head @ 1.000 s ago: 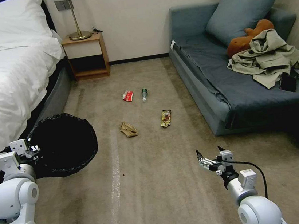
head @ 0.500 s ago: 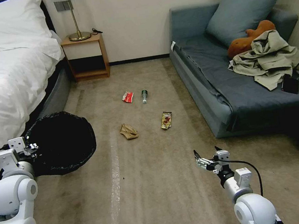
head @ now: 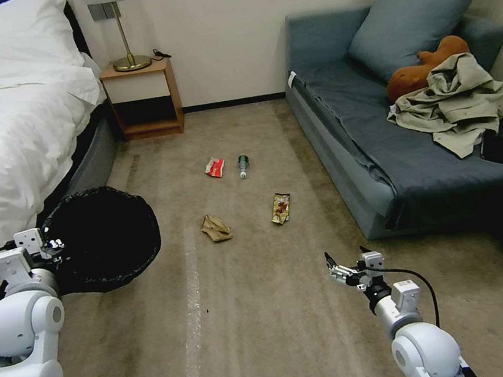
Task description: Pick up the trash bin, then pick up the garbage on the floor and place it into the trash bin.
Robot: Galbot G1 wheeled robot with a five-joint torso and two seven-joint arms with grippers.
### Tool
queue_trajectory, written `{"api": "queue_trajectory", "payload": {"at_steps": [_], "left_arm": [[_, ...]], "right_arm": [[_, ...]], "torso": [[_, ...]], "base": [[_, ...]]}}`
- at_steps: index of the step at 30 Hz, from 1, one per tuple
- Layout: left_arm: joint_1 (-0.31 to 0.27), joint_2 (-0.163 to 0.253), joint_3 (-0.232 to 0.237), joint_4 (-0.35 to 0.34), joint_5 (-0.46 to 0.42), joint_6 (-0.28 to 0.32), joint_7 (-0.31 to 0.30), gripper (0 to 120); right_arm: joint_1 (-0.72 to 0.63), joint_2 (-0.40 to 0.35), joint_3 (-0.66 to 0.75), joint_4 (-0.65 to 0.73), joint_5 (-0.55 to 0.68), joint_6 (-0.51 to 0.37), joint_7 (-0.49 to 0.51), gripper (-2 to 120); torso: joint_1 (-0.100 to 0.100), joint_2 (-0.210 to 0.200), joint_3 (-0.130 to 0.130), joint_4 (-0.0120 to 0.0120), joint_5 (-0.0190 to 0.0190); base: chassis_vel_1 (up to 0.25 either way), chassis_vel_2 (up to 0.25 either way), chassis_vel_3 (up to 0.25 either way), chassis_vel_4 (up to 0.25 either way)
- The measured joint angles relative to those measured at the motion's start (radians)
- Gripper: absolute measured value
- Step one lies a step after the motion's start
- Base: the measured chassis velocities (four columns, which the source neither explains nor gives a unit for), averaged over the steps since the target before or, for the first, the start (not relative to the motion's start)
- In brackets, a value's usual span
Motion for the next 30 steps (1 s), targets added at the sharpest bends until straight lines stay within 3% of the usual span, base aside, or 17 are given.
{"api": "queue_trajectory", "payload": {"at_steps": [30], "left_arm": [[-0.003, -0.008, 0.002, 0.012, -0.012, 0.000, 0.000, 4]], "right_arm": [[0.016, -0.003, -0.030, -0.027, -0.008, -0.002, -0.002, 100]], "torso": [[0.000, 0.000, 0.000, -0.0001, 0.0001]], "base": [[-0.067, 0.061, 0.065, -0.060]]}}
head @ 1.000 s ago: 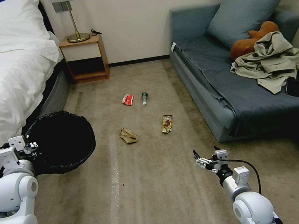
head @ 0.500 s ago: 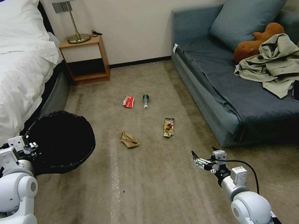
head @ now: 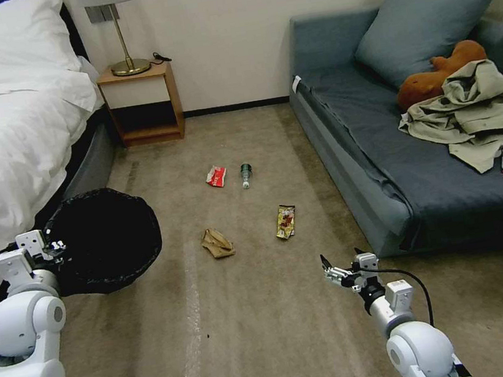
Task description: Pick up the trash bin, then pick up the garbage on the floor and place it into the trash bin.
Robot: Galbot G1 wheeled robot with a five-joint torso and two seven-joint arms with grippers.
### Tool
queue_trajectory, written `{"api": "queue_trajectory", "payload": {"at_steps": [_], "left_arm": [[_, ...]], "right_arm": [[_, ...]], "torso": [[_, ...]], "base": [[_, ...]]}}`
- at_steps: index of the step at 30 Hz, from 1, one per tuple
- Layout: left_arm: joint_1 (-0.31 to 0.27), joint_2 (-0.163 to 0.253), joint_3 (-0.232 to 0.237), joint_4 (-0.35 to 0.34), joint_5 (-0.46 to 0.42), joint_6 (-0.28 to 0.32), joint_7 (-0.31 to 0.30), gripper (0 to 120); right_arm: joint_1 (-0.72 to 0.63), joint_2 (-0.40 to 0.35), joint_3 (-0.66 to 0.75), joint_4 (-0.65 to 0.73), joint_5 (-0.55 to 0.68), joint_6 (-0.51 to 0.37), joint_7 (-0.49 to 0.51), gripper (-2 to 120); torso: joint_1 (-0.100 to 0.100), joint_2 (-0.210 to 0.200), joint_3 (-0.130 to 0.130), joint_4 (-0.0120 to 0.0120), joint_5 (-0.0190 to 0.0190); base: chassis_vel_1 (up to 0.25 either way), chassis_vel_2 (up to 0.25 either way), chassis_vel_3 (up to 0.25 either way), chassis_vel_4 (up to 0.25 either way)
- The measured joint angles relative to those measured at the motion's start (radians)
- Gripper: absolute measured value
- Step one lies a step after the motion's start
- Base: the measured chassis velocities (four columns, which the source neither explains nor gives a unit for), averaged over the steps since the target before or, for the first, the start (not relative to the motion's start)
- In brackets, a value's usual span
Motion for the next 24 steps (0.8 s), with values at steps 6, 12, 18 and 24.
{"api": "queue_trajectory", "payload": {"at_steps": [6, 12, 18, 24], "left_arm": [[0.000, 0.000, 0.000, 0.001, 0.000, -0.002, 0.000, 4], [0.003, -0.001, -0.002, 0.002, 0.000, -0.003, 0.003, 4], [0.005, -0.002, -0.003, 0.003, 0.000, -0.003, 0.004, 4], [0.006, -0.004, -0.004, 0.005, 0.000, -0.005, 0.005, 4]], "right_arm": [[0.000, 0.002, -0.003, -0.002, -0.008, 0.000, -0.001, 100], [-0.005, 0.007, -0.006, -0.003, -0.019, 0.000, -0.004, 100], [-0.011, 0.009, -0.008, -0.006, -0.025, 0.001, -0.006, 100], [-0.011, 0.009, -0.010, -0.010, -0.028, 0.003, -0.008, 100]], "torso": [[0.000, 0.000, 0.000, 0.0000, -0.0001], [0.000, 0.000, 0.000, 0.0000, 0.0000], [0.000, 0.000, 0.000, 0.0002, 0.0000], [0.000, 0.000, 0.000, 0.0001, -0.0001]], "base": [[-0.073, 0.071, 0.074, -0.063], [-0.063, 0.081, 0.065, -0.073], [-0.066, 0.069, 0.075, -0.063], [-0.076, 0.064, 0.070, -0.080]]}}
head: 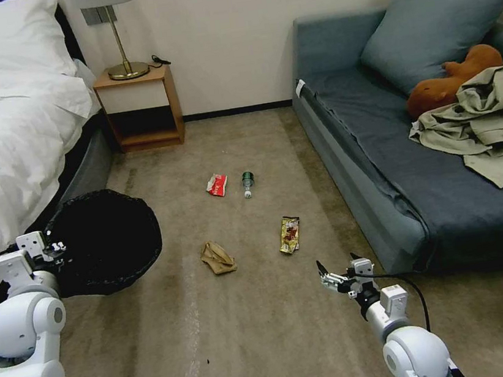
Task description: Pick up the trash bin, then pick up the garbage on the floor and place it into the trash bin.
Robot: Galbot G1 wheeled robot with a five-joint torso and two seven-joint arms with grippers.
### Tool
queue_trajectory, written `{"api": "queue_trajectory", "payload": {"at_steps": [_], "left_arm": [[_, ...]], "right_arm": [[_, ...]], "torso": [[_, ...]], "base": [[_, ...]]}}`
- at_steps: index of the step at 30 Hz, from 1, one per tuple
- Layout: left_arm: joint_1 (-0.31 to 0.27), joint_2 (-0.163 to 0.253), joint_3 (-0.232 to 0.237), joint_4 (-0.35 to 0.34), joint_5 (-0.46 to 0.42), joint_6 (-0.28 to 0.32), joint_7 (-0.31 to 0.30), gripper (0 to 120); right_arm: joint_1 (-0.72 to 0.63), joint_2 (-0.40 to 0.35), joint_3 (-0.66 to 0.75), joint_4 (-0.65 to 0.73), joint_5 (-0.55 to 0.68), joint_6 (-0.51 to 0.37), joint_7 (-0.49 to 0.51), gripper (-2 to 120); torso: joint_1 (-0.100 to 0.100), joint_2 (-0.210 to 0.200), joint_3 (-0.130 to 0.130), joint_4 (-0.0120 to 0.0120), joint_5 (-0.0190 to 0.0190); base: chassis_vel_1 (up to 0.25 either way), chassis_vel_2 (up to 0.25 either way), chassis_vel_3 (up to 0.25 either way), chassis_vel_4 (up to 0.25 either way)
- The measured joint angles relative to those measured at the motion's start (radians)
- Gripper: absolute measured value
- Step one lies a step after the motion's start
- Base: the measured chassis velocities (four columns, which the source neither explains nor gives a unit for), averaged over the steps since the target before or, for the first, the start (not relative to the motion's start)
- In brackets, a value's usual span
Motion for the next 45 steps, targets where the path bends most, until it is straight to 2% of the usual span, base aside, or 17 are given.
{"api": "queue_trajectory", "payload": {"at_steps": [45], "left_arm": [[0.008, -0.001, -0.004, 0.005, 0.003, -0.006, 0.010, 3]], "right_arm": [[-0.003, 0.012, -0.022, -0.026, -0.029, 0.013, -0.005, 100]], "torso": [[0.000, 0.000, 0.000, 0.0000, 0.0001]], "base": [[-0.061, 0.104, 0.064, -0.101]]}}
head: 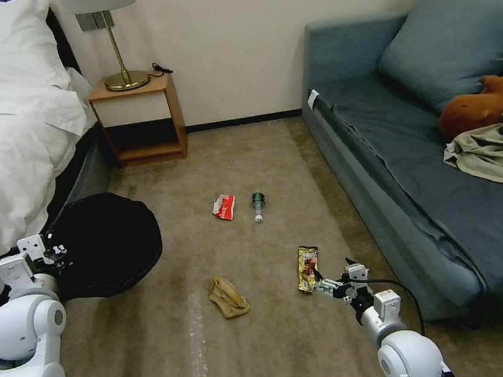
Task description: Pick up the trash bin, then pick up the garbage on the floor and place it into the trash bin.
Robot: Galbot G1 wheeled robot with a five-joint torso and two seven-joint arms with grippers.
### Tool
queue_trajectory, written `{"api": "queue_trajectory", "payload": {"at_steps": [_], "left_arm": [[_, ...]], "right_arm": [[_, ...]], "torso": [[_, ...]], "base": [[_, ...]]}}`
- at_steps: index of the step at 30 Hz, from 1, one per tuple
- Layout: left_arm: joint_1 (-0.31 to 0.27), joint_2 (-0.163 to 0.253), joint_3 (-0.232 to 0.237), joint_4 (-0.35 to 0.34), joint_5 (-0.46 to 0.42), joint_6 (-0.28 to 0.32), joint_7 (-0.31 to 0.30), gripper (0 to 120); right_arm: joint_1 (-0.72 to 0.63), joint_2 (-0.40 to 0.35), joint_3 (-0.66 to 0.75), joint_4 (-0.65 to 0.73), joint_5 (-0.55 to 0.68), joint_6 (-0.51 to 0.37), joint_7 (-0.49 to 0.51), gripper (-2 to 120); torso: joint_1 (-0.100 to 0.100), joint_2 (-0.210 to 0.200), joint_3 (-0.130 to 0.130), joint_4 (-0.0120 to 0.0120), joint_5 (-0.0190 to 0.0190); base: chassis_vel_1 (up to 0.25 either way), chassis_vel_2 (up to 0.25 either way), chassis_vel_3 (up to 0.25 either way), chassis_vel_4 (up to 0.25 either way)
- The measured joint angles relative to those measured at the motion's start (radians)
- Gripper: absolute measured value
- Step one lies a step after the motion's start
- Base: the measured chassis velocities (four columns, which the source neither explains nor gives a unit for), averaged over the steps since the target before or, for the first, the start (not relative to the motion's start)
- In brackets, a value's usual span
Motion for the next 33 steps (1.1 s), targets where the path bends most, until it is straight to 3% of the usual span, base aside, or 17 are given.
{"api": "queue_trajectory", "payload": {"at_steps": [33], "left_arm": [[0.004, 0.002, 0.001, -0.001, -0.001, -0.002, 0.005, 3]], "right_arm": [[-0.005, 0.005, -0.012, -0.022, -0.010, 0.016, -0.001, 100]], "torso": [[0.000, 0.000, 0.000, -0.0001, -0.0001]], "base": [[-0.076, 0.116, 0.069, -0.114]]}}
